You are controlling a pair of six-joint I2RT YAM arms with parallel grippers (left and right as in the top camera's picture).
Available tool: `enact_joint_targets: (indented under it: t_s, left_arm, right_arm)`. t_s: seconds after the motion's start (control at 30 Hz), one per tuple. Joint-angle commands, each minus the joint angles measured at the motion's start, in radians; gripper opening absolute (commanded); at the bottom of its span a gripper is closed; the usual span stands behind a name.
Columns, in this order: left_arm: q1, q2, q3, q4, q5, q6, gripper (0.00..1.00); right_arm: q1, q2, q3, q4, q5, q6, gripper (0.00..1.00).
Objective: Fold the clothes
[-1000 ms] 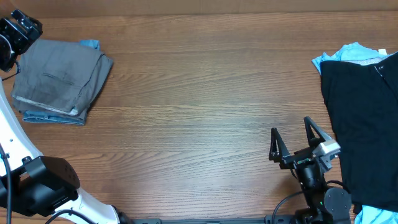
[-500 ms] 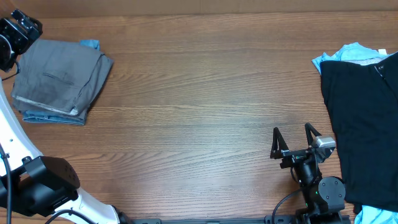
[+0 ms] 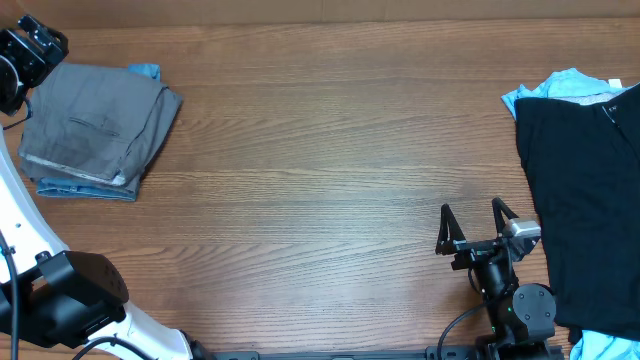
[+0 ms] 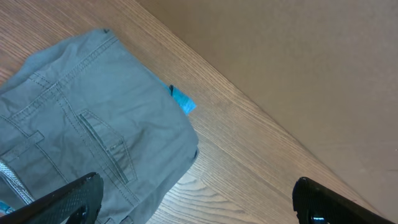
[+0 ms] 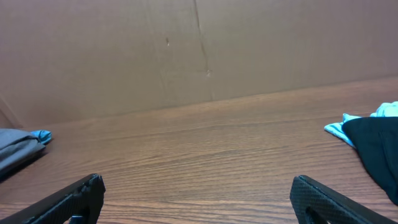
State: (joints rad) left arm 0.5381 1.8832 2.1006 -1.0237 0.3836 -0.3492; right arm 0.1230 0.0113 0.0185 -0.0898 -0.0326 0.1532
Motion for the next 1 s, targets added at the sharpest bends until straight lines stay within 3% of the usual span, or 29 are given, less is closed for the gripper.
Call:
enact_joint_targets:
  t_s: [0.0,0.4,0.6,0.7,0.97]
  left_arm:
    - [0.000,0.004,-0.003,0.003,-0.006,-0.014,1.00]
    - [-0.005,-0.006,-0.003,-0.013,-0.026,-0.014,1.00]
    - [-0.077,-0.140,-0.003,-0.023,-0.028,-0.014,1.00]
    - [-0.165,-0.221,-0.003,-0.023,-0.029,-0.014,1.00]
    - [-0.568,-0.403,-0.003,-0.024,-0.028,-0.014,1.00]
  right_arm:
    - [-0.006,-0.007,-0.011,0.006,0.013,0.001,1.00]
    - [-0.006,-0.007,-0.011,0.006,0.013,0.001,1.00]
    - [-0.006,-0.007,-0.011,0.006,0.013,0.001,1.00]
    - [-0.006,-0.007,-0.011,0.006,0.013,0.001,1.00]
    - [-0.006,-0.007,-0.011,0.006,0.013,0.001,1.00]
